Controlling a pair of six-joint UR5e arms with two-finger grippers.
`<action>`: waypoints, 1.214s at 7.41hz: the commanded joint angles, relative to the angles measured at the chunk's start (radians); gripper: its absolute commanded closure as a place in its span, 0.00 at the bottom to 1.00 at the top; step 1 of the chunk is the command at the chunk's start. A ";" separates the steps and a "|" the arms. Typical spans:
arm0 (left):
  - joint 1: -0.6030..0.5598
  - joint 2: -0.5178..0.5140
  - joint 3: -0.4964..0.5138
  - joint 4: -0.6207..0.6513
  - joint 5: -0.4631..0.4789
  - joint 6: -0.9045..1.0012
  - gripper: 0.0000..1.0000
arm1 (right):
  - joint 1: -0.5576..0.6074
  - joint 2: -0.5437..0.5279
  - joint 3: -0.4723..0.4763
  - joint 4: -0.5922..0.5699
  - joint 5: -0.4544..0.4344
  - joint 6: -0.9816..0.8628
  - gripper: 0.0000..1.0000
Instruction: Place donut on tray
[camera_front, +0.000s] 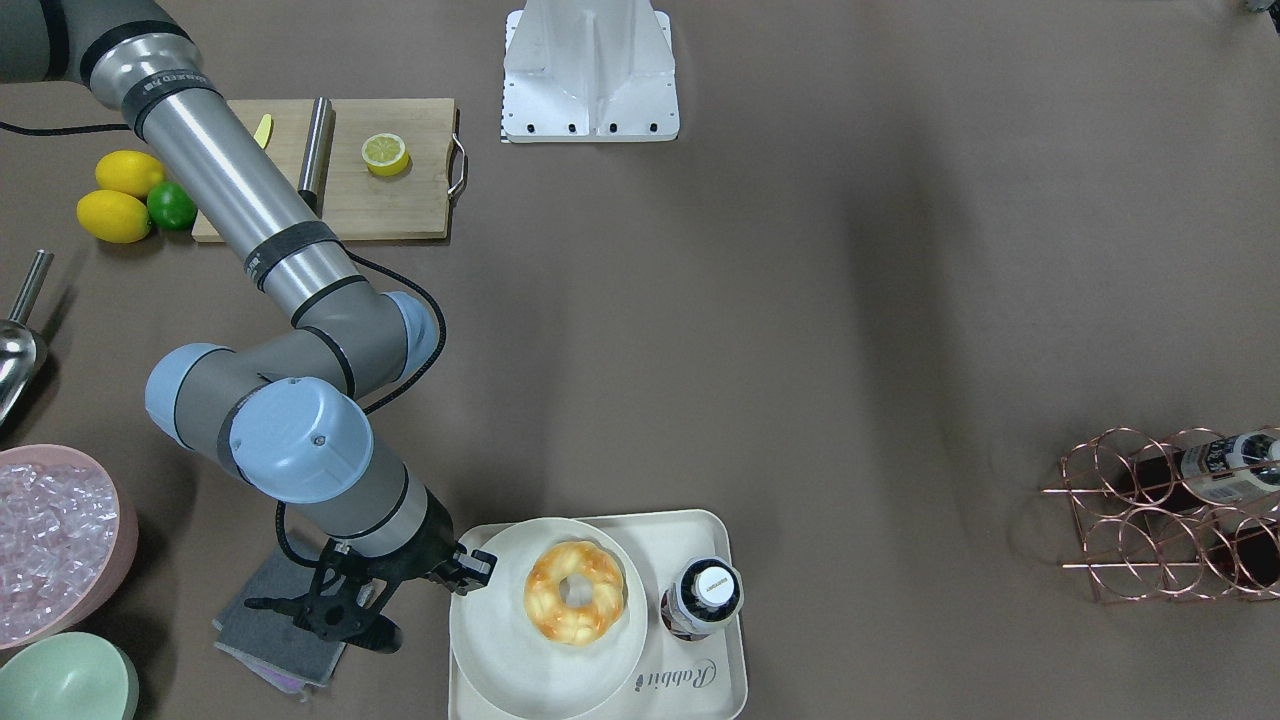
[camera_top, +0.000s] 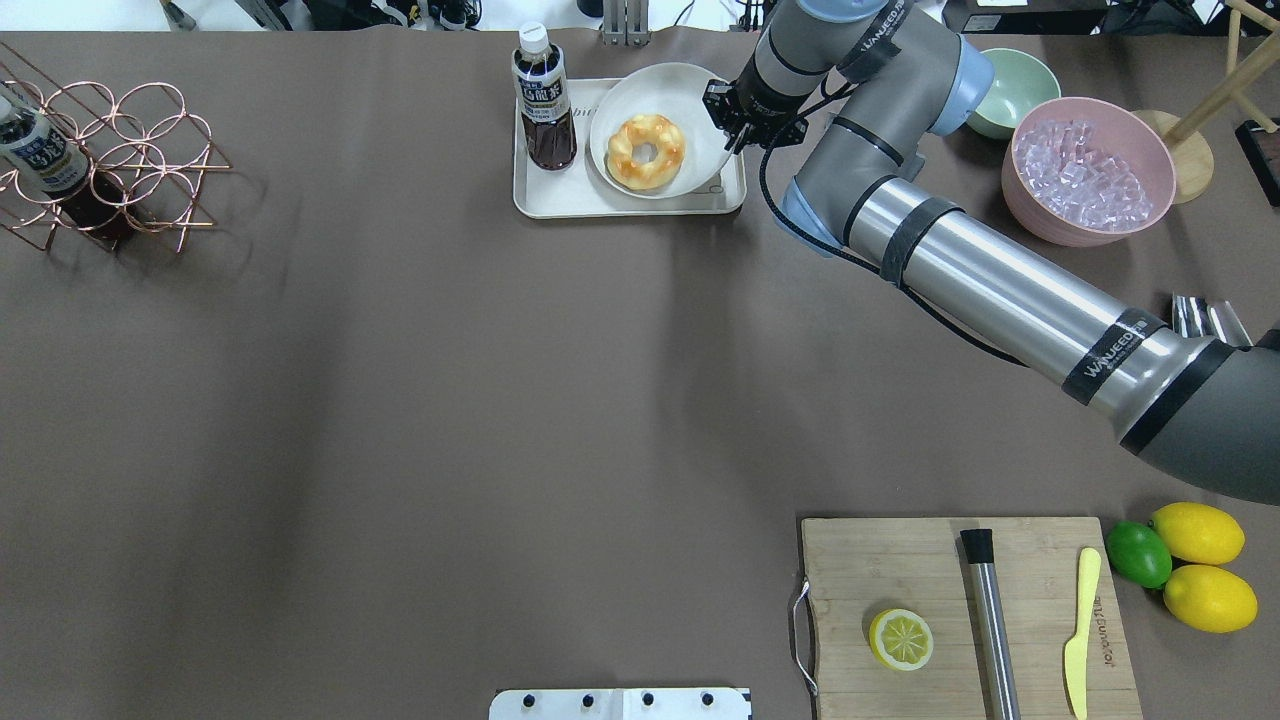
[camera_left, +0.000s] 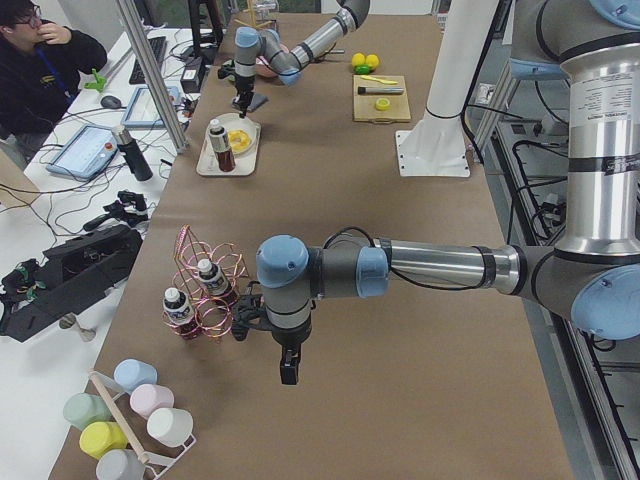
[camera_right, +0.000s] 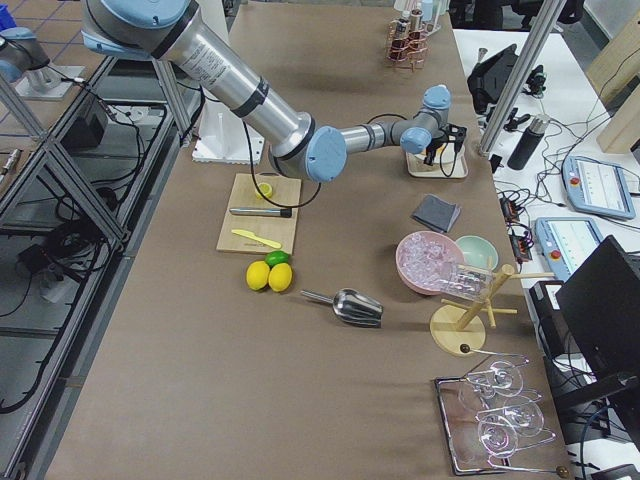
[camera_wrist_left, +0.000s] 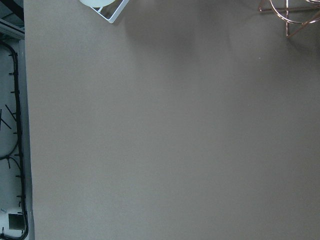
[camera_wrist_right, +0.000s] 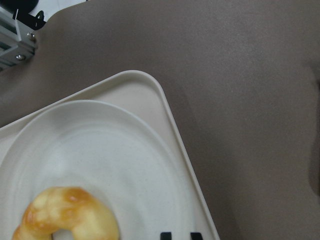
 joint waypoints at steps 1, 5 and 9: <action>0.000 0.006 0.001 0.000 0.000 0.001 0.02 | -0.002 0.000 -0.005 0.008 -0.022 0.009 0.01; -0.005 0.006 -0.002 0.000 0.002 0.000 0.02 | 0.007 -0.001 0.025 0.005 -0.009 0.015 0.01; -0.026 0.009 -0.004 0.002 0.002 0.001 0.02 | 0.093 -0.239 0.374 -0.237 0.103 -0.223 0.01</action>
